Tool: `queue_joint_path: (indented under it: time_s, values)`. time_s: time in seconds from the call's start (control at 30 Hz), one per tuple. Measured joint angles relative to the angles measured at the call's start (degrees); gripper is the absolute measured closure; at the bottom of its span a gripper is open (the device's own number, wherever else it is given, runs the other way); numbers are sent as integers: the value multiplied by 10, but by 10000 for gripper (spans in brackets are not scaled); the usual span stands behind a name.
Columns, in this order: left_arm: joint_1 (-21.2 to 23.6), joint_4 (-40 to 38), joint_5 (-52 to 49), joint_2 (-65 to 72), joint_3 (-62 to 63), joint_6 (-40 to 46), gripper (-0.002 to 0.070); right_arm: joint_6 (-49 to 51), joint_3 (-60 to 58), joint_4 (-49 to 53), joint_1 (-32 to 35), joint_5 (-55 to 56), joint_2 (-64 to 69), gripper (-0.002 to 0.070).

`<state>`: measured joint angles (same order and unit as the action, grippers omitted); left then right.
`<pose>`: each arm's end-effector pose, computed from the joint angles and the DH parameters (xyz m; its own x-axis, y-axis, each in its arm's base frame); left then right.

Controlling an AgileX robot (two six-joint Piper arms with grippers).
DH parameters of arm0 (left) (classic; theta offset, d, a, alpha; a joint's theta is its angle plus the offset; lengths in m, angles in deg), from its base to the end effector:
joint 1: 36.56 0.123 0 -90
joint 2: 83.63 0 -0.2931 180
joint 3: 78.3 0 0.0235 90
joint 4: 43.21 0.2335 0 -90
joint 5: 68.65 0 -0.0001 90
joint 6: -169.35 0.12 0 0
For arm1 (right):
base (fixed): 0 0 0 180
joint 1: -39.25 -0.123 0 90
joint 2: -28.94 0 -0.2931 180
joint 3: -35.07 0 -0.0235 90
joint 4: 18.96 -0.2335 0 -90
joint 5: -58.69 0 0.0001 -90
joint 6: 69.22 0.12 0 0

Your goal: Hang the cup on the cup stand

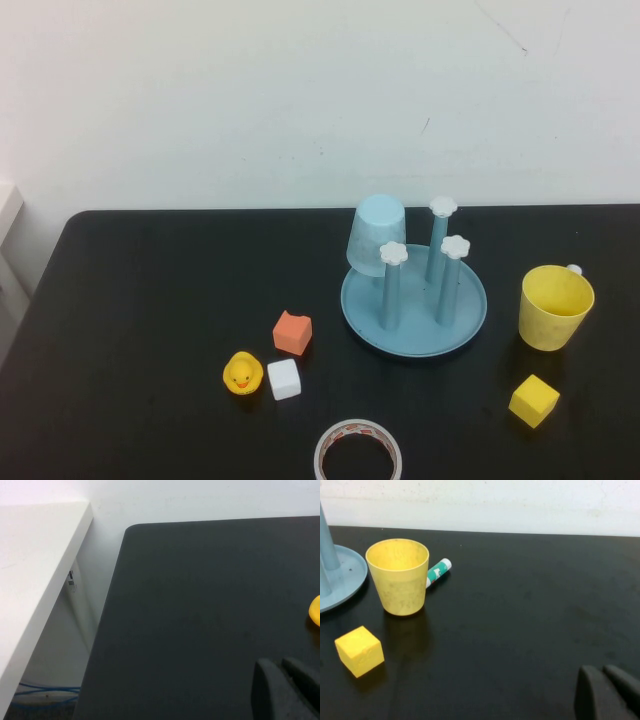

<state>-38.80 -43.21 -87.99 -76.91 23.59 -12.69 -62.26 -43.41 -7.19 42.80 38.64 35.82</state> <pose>0.0556 -0.0022 0.1723 -0.2458 -0.0260 -0.9690 0.0304 0.9989 -0.0345 0.0548 -0.0118 0.1693 -0.2673 -0.0551 -0.9620 0.1103 0.9901 -0.0874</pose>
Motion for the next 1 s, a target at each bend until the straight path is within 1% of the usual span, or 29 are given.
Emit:
queue_joint_path:
  time_s: [0.6, 0.8, 0.9, 1.0]
  values:
    - [0, 0, 0, 0, 0, 1, 677, -1, 0, 0, 0, 0, 0, 678]
    - [0, 28, 6, 0, 0, 4, 677, -2, 0, 1, 0, 0, 0, 678]
    - [0, 34, 41, 0, -4, 4, 677, -2, 0, 2, 0, 2, 0, 678]
    - [0, 36, 118, 0, -5, 4, 677, -2, -2, 11, 0, 21, 0, 678]
